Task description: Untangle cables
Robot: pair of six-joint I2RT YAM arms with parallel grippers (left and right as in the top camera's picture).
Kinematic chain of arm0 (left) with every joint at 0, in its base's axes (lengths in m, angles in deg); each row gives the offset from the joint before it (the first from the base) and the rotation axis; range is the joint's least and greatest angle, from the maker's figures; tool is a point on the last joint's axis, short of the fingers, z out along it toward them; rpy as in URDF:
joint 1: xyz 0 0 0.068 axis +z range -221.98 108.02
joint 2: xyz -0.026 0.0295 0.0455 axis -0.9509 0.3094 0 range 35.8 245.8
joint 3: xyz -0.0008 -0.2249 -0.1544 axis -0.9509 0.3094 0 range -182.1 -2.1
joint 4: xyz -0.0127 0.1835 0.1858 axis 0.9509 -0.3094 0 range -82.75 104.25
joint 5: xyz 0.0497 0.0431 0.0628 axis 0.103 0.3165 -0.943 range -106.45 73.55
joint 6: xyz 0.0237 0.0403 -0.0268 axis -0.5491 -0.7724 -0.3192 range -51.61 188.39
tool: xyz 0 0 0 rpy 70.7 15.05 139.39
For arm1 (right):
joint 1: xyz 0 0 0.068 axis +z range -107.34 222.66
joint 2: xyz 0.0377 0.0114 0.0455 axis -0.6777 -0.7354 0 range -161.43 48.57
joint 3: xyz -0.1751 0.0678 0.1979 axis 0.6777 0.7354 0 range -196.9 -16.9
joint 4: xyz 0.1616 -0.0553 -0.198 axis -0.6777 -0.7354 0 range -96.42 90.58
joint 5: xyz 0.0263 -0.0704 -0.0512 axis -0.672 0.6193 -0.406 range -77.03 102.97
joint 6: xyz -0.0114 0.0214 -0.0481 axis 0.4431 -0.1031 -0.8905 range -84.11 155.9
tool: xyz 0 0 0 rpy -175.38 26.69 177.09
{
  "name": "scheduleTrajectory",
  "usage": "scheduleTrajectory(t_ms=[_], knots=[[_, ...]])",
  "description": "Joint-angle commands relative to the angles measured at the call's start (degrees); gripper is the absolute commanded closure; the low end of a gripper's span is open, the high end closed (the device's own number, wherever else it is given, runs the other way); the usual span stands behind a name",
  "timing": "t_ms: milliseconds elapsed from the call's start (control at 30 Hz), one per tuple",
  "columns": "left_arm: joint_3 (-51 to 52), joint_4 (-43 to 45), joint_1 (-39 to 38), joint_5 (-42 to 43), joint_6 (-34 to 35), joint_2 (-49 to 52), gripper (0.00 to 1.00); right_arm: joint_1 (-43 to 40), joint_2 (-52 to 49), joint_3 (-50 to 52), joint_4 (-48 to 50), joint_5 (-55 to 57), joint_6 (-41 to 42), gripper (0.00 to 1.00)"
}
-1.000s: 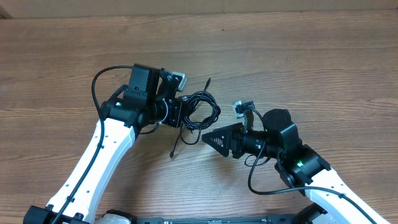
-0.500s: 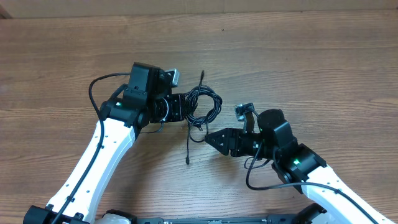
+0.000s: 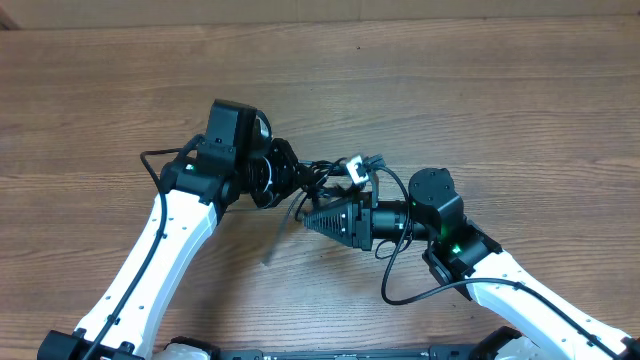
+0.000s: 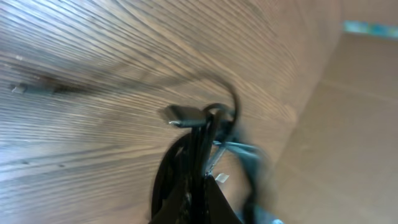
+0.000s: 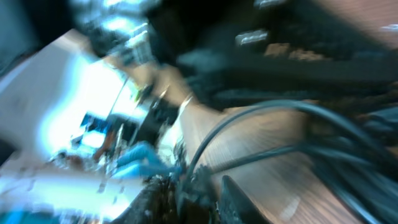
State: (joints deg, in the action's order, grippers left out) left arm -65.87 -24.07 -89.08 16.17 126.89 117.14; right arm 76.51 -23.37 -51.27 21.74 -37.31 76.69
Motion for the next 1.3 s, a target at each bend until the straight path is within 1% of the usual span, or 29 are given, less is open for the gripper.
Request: scheduleTrajectory(t_ms=[0, 33, 167, 200, 233, 267, 300, 367, 467, 533, 667, 733, 767, 833, 867, 900, 967, 1033, 1133, 1200, 1267], knots=[[-0.6, 5.9, 1.3, 3.1, 6.3, -0.1, 0.96, 0.3, 0.1, -0.9, 0.2, -12.9, -3.8, 0.96], [-0.6, 9.2, 2.2, 3.7, 7.1, -0.1, 0.96, 0.3, 0.1, -0.9, -2.0, -14.4, -5.6, 0.96], [-0.6, 12.4, 4.2, 4.9, 9.3, -0.1, 0.96, 0.3, 0.1, -0.9, -10.1, -11.3, -9.1, 0.96], [-0.6, 12.4, 4.7, 4.9, 9.2, -0.1, 0.96, 0.3, 0.1, -0.9, -13.8, -7.5, -9.4, 0.92], [-0.6, 12.0, 4.7, 4.9, 8.9, -0.1, 0.96, 0.2, 0.1, -0.9, -16.0, -4.3, -9.4, 0.83], [-0.6, 11.8, 4.7, 4.9, 7.9, -0.1, 0.96, 0.2, 0.1, -0.9, -18.0, -1.1, -9.4, 0.78], [-0.6, 11.8, 4.7, 5.0, 6.6, -0.1, 0.96, 0.2, 0.1, -0.9, -19.2, 0.9, -9.4, 0.77], [-0.6, 11.8, 4.7, 6.2, 2.0, -0.1, 0.96, 0.2, 0.1, -0.9, -21.3, 5.5, -8.9, 0.76], [-0.6, 11.5, 4.7, 10.5, -12.3, -0.1, 0.96, -0.8, 0.1, -0.9, -21.7, 9.3, -6.1, 0.73], [-0.6, 10.7, 4.7, 12.5, -19.5, -0.1, 0.96, -2.7, 0.1, -0.9, -21.7, 9.3, -5.1, 0.72], [-0.6, 9.1, 4.7, 15.2, -24.4, -0.1, 0.96, -6.9, 0.1, -0.9, -20.5, 9.3, 1.3, 0.65], [-0.6, 9.0, 4.7, 19.5, -31.2, -0.1, 0.96, -9.0, 0.1, -0.9, -18.9, 8.5, 4.8, 0.64], [-0.6, 9.0, 4.7, 21.2, -33.9, -0.1, 0.96, -9.2, 0.1, -0.9, -18.3, 7.8, 5.6, 0.64], [-0.6, 8.9, 4.7, 24.7, -41.9, -0.1, 0.96, -9.5, 0.1, -0.9, -15.8, 3.8, 6.4, 0.64], [-0.6, 8.9, 4.7, 25.5, -44.1, -0.1, 0.96, -9.5, 0.1, -0.9, -15.1, 2.4, 6.4, 0.63], [-0.6, 8.7, 4.7, 25.9, -50.1, -0.1, 0.96, -9.5, 0.2, -0.9, -13.9, -0.4, 6.3, 0.62], [-0.6, 8.4, 4.7, 25.9, -55.6, -0.1, 0.96, -9.5, 0.2, -0.9, -13.9, -3.2, 6.3, 0.61], [-0.6, 8.5, 4.7, 25.9, -56.3, -0.1, 0.96, -9.6, 0.2, -0.9, -13.9, -5.6, 6.3, 0.60], [-0.6, 8.6, 4.7, 24.3, -51.9, -0.1, 0.95, -9.6, 0.2, -0.9, -13.9, -6.4, 6.3, 0.60], [-0.6, 8.6, 4.7, 20.3, -43.5, -0.1, 0.96, -9.6, 0.2, -0.9, -13.7, -5.9, 6.3, 0.59], [-0.6, 8.5, 4.7, 14.5, -30.7, -0.1, 0.96, -9.6, 0.2, -0.9, -13.7, -4.5, 5.7, 0.58]])
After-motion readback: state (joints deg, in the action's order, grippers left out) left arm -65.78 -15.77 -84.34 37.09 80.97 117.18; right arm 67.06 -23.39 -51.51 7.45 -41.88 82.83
